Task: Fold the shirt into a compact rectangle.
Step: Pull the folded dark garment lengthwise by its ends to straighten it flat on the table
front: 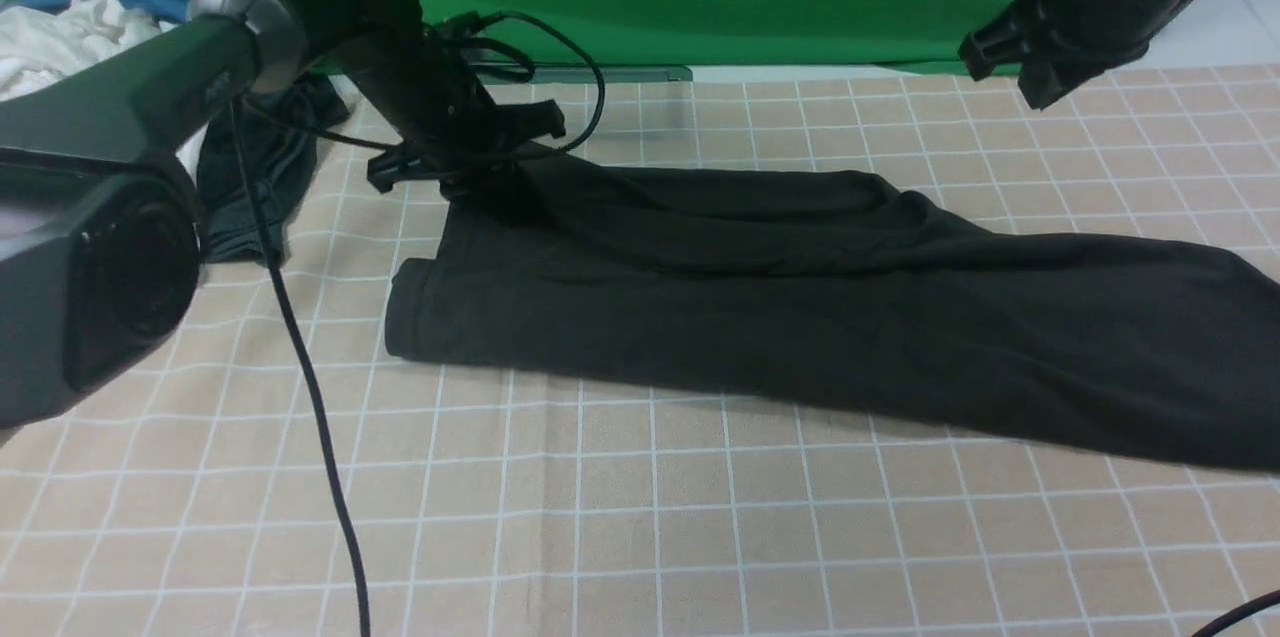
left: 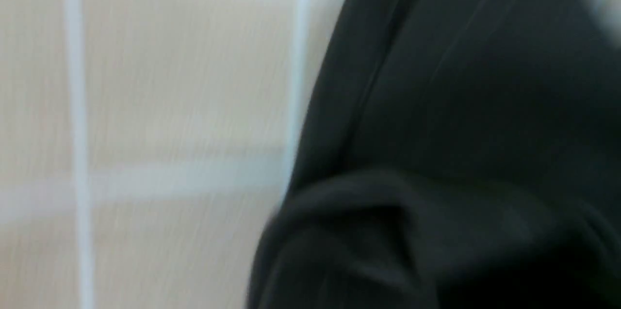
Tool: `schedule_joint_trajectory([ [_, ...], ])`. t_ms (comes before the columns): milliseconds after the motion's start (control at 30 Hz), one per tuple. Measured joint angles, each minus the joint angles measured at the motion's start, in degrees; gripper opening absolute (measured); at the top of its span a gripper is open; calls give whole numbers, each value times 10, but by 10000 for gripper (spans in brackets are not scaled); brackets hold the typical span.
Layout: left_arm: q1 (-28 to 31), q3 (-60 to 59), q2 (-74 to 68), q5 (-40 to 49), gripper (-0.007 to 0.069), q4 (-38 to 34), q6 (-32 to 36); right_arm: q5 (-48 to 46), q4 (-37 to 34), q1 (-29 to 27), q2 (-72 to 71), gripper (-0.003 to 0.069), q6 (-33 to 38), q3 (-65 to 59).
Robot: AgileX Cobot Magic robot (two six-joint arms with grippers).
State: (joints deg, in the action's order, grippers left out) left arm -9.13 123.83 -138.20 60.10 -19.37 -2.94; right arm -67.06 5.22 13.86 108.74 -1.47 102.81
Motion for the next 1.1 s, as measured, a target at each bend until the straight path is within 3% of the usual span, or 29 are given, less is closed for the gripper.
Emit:
schedule_joint_trajectory([
  [233, 0, 103, -9, -11, 13, -23, 0, -22, -95, 0, 0, 27, 48, -64],
  [433, 0, 193, -9, 85, 15, -16, 0, 7, -152, 0, 25, 43, 86, -126],
  [933, 0, 233, 12, 95, 15, -10, -2, 227, -164, 64, 130, 71, 106, -132],
  [1100, 0, 233, 12, 96, 15, 6, -2, 346, -160, 62, 132, 74, 108, -132],
])
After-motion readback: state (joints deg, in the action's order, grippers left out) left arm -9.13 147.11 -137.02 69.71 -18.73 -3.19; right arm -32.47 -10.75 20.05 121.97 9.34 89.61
